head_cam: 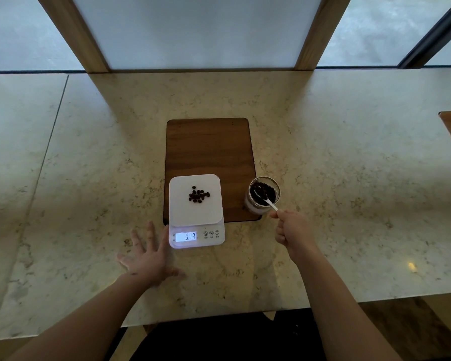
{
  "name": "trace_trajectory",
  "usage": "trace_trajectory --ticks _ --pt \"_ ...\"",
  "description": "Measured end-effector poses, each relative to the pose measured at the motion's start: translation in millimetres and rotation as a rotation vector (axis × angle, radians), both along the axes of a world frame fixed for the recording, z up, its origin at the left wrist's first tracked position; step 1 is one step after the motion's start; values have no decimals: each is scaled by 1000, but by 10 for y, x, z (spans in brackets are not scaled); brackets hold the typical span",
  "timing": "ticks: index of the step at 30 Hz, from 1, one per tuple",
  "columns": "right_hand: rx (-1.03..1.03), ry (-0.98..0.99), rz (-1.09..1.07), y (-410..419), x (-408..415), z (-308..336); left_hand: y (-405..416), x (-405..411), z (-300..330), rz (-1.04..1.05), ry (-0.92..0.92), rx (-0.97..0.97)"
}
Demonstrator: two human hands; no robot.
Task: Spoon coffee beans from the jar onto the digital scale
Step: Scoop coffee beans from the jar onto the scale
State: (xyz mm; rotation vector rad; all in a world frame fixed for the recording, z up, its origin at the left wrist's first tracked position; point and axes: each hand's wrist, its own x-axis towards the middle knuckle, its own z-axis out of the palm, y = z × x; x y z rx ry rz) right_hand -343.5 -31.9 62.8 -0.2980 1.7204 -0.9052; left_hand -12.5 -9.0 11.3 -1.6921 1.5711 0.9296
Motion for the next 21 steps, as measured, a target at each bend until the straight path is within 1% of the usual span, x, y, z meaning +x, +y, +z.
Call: trace_trajectory --ticks 21 --pt "-25 15 20 -6 49 183 -5 29 -42 -1 -7 -6"
